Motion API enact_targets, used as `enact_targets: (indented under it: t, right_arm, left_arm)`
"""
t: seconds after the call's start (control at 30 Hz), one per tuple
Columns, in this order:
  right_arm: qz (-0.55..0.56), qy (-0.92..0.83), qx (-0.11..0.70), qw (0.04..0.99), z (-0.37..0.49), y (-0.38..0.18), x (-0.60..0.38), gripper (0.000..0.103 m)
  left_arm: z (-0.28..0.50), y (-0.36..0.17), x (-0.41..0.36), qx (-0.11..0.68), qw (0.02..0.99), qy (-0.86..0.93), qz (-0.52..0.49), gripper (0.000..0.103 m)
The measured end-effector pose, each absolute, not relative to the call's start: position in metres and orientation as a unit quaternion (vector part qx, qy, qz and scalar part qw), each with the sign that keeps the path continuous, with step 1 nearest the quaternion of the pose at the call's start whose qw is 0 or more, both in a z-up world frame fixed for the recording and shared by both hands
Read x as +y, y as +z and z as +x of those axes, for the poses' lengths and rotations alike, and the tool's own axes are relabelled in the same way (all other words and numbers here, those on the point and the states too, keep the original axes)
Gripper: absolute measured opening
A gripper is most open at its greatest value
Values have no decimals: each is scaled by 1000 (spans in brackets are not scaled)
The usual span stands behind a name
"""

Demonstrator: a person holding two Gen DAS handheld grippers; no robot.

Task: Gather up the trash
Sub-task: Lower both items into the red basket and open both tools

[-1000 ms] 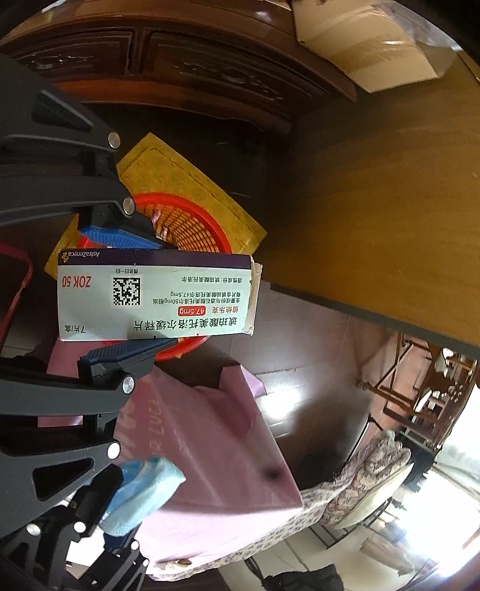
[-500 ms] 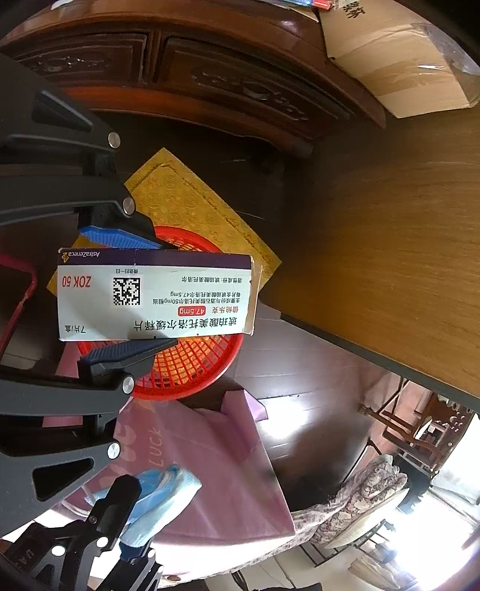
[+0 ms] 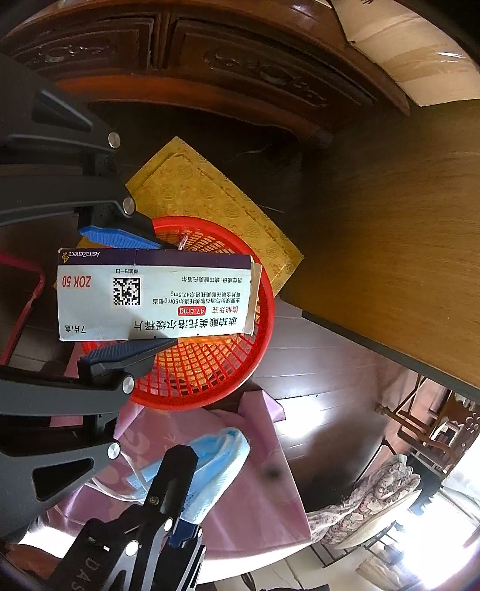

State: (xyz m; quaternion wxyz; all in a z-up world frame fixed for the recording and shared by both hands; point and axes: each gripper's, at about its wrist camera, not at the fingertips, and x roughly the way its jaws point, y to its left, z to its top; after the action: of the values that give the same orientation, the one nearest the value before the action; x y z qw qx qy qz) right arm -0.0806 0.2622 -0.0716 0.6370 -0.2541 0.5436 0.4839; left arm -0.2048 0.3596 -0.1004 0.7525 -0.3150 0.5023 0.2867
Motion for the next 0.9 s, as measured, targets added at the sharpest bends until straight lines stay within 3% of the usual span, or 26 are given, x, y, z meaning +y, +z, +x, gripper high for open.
enact_targets:
  t: [0.9]
  right_arm:
    - [-274, 448, 590, 613, -71, -138, 298, 29]
  left_arm:
    - [-191, -147, 363, 524, 727, 272, -350, 43]
